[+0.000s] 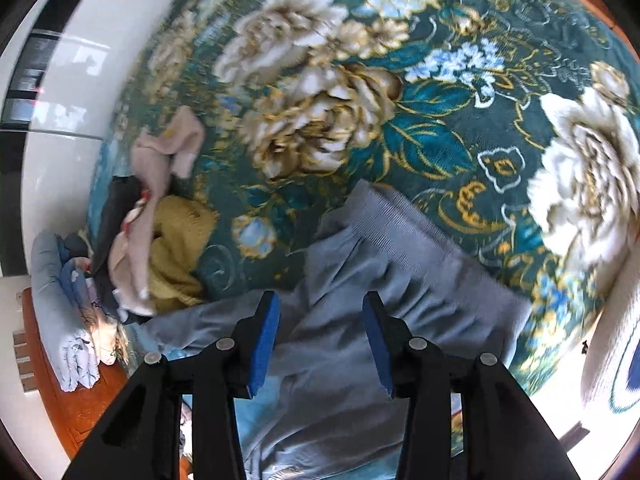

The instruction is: Fold clothes

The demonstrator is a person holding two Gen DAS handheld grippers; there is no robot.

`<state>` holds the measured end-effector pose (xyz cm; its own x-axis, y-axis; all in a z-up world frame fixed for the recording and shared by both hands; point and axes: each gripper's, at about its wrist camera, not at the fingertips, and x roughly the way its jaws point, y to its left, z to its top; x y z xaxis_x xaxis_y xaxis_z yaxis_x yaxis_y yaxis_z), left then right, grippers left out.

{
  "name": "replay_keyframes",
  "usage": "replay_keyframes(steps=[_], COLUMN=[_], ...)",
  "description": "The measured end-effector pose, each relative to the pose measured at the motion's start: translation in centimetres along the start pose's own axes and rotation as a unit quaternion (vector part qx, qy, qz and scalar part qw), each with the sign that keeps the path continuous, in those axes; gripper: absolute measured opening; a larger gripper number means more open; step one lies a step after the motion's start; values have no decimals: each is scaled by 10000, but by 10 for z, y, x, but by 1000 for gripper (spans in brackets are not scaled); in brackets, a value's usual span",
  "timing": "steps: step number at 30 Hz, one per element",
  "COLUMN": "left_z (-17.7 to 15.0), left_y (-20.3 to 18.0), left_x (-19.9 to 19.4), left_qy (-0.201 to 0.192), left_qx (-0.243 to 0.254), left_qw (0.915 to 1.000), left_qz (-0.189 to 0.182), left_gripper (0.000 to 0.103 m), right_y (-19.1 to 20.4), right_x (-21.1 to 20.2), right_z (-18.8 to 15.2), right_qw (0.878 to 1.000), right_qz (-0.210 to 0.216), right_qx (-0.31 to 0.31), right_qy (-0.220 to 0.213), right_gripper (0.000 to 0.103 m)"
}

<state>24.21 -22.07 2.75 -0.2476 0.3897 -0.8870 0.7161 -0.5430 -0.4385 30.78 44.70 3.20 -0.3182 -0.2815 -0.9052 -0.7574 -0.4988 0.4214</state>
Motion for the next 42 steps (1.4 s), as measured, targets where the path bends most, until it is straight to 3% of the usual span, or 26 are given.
replay_keyframes(steps=[4,8,10,18,19,20,21,26,29,31,33,37,42], left_z=[-24,-44,-49,-44,-40,-36,-31,7,40,65,88,132,168], left_y=[-30,-44,-43,-24,-26,-28,-30,-62,-90,-106,-116,-132,-141], left_x=[32,44,46,50,55,60,65,100,125,143,160,199,244], left_qy=[219,337,337,294,323,352,381,536,557,552,538,611,680], left_qx=[-326,-238,-238,-635,-635,-635,-634,-490,-373,-390,-605,-1110,-1592], left_qw=[9990,9971,9957,9913,9911,9910,9909,9940,9964,9971,9967,9910,9825], left_qz=[216,634,831,1117,1120,1124,1124,819,528,360,112,-421,-692], left_gripper=[60,60,60,60,60,60,60,60,60,60,60,62,61], right_y=[-16,-22,-23,-17,-16,-14,-12,5,1,-13,-19,-3,9], right_x=[38,78,96,126,124,122,120,91,52,36,34,42,49], right_z=[39,68,80,87,85,83,81,74,90,107,115,108,96], right_qw=[9992,9967,9951,9902,9906,9907,9908,9937,9982,9945,9918,9876,9854], right_qz=[-183,-441,-551,-424,-363,-355,-347,-397,-538,-1004,-1228,-1559,-1700], right_qx=[63,10,-45,-161,-203,-259,-316,-556,-247,20,166,-138,-104], right_qy=[360,687,824,1318,1301,1286,1271,884,101,-303,-301,-106,18], right_gripper=[46,47,58,58,54,43,5,3,3,3,3,3,3])
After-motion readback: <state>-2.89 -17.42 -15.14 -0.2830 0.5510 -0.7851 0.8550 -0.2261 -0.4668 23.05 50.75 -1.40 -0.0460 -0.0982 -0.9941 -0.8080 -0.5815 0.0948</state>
